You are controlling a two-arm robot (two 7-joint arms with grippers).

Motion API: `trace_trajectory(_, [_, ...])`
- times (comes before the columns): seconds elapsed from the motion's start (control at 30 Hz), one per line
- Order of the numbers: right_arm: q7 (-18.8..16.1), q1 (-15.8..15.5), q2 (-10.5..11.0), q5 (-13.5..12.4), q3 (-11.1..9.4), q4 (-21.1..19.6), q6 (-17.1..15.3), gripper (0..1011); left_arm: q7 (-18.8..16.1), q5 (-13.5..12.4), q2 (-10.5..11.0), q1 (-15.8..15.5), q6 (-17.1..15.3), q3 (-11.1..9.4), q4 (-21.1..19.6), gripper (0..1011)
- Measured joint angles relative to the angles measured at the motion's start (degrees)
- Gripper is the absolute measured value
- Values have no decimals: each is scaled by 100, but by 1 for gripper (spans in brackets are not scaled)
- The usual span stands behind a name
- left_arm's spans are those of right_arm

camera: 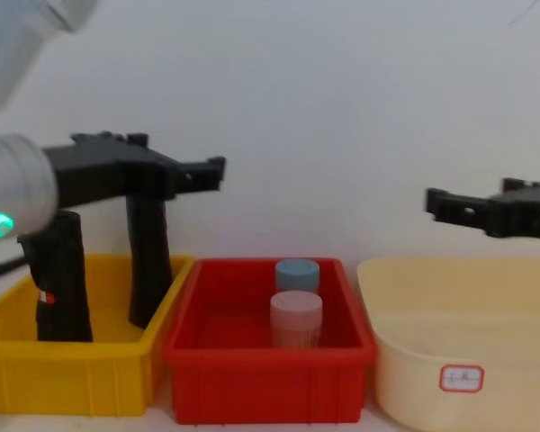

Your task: Pick up the garbage bag with the one hand and transfer it to the other hand.

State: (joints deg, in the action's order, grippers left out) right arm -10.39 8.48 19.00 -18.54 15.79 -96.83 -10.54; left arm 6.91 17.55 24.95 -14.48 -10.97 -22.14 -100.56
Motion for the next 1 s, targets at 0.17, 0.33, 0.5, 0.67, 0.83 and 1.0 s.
trace_trajectory(0.17, [-157,447,-87,-30,207,167,-461,1001,295,347,281,165,-256,349,-296,1001])
trace_trajectory(0.33, [-255,844,-208,-31,400,329,-887,1001,564,684,607,416,-431,780,-502,1001])
trace_trajectory(0.5, [-315,1216,-357,0,589,506,-1258,1001,795,997,893,690,-536,1190,-518,1001])
trace_trajectory(0.67, [-352,1453,-467,37,721,654,-1502,1002,945,1157,1042,819,-541,1393,-285,1001])
trace_trajectory(0.83, [-397,1632,-562,72,829,781,-1697,1001,1073,1226,1097,812,-470,1439,52,1001])
trace_trajectory(1.0, [-463,1794,-638,110,930,918,-1867,1001,1198,1237,1117,672,-361,1420,520,1001])
